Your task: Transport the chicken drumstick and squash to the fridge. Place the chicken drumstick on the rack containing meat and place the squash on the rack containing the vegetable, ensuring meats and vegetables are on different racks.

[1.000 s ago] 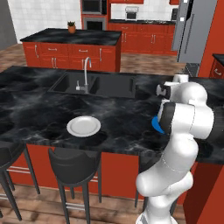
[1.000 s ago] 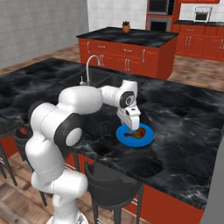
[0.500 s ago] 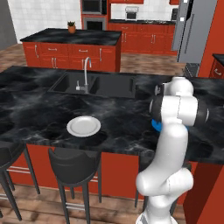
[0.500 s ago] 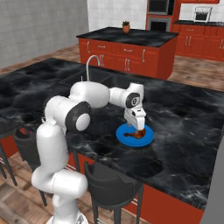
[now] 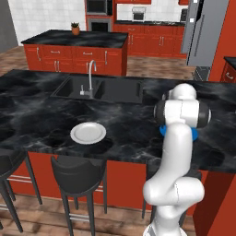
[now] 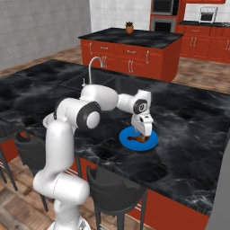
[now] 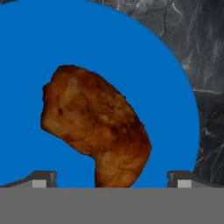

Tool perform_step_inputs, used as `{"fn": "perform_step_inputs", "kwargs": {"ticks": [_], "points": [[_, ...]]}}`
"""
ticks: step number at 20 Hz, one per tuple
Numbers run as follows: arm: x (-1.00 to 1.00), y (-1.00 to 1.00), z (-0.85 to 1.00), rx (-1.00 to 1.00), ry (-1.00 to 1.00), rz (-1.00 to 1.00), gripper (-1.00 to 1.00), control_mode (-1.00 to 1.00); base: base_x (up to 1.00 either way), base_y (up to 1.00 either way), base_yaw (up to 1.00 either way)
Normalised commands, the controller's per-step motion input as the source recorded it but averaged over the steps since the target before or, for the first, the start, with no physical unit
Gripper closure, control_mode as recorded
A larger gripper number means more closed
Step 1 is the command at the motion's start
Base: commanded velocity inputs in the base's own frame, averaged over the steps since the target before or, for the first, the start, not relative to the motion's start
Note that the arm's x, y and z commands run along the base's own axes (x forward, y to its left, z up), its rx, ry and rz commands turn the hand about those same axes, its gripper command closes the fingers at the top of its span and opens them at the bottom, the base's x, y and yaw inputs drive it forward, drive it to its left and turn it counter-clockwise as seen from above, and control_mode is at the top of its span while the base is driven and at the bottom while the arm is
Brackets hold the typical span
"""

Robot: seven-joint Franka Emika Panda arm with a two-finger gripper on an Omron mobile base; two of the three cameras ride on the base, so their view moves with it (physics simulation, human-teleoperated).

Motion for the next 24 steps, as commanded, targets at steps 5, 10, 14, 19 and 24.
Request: {"fn": "perform_step_inputs", "kwargs": {"ticks": [5, 10, 14, 19, 24], "points": [[0.27, -0.02, -0.34, 0.0, 0.08, 0.0, -1.0, -1.0, 0.0, 0.0, 0.0], [0.0, -0.03, -0.27, 0.0, 0.08, -0.02, -1.0, -1.0, 0.0, 0.0, 0.0], [-0.24, -0.11, -0.28, 0.0, 0.1, -0.06, -1.0, -1.0, 0.0, 0.0, 0.0], [-0.58, -0.18, 0.0, 0.11, -0.01, -0.03, -1.0, -1.0, 0.0, 0.0, 0.0], [-0.49, -0.25, -0.03, 0.09, -0.01, 0.0, -1.0, -1.0, 0.0, 0.0, 0.0]]}}
